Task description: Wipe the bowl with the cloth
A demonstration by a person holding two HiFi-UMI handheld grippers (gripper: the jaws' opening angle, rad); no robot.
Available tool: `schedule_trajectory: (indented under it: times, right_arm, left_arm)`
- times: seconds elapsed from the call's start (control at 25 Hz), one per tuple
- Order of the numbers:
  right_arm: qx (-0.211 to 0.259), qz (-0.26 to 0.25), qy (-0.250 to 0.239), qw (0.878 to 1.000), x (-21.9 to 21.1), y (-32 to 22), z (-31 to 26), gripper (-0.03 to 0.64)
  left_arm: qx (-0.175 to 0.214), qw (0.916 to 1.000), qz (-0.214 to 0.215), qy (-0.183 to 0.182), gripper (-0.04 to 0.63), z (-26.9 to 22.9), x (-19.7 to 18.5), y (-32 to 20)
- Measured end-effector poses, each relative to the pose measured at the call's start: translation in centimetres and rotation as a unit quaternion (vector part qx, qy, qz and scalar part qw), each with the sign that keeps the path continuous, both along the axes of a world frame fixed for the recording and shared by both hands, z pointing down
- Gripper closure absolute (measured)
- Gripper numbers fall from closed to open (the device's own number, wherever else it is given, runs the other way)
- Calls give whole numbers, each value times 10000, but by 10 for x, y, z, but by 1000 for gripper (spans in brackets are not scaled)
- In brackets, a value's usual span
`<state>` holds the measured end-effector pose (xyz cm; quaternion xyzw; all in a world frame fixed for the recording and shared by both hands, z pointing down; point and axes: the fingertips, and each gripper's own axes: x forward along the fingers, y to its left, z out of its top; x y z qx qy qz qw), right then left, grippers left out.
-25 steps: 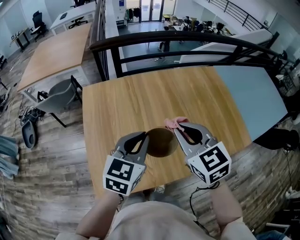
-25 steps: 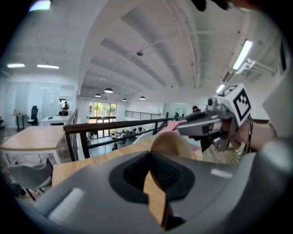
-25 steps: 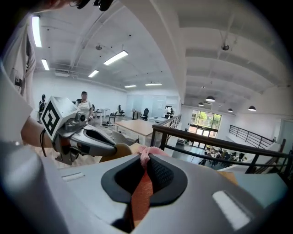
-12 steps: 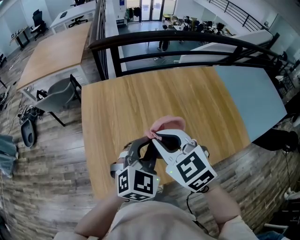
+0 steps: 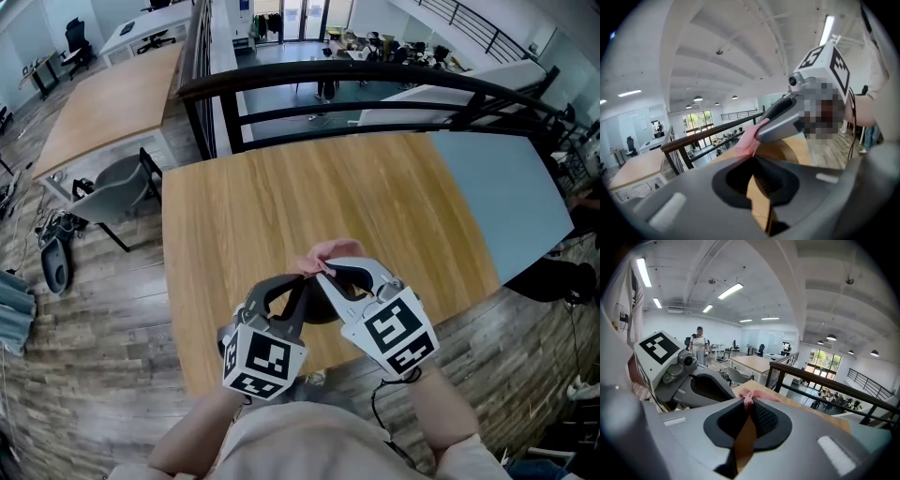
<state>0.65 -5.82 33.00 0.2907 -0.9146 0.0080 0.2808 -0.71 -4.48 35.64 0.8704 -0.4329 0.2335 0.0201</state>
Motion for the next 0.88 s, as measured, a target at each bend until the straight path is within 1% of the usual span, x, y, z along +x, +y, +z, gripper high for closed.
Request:
schedule_trajectory:
  times: [0.12, 0.28, 0.4, 0.52, 0.6, 0.68, 0.88]
  right_arm:
    - [-151, 142, 7, 9998, 11, -1, 10, 595]
    - [-275, 304, 52, 9991, 23, -4, 23, 595]
    - [-395, 382, 32, 9985, 27, -3, 32, 595]
    - [-507, 475, 77, 9976, 29, -4, 46, 595]
    - [-633, 529, 71, 9966, 31, -5, 58, 595]
    - [-757, 571, 77, 9955, 31, -7, 70, 597]
    - [-1073, 654, 141, 9920, 31, -12, 100, 595]
  left_arm:
    - [-370, 9982, -152, 452, 581, 9, -4, 1]
    - [-801, 9915, -399, 941, 581, 23, -15, -2]
    - [-1058, 9861, -493, 1184, 581, 31, -22, -4]
    - [-1294, 9793, -696, 1392, 581, 42, -33, -8]
    - [-1489, 9730, -836, 1555, 581, 52, -40, -11]
    - [-1713, 9649, -966, 1741, 581, 63, -46, -14]
    - [-2236, 9402, -1368, 2176, 580, 93, -59, -24]
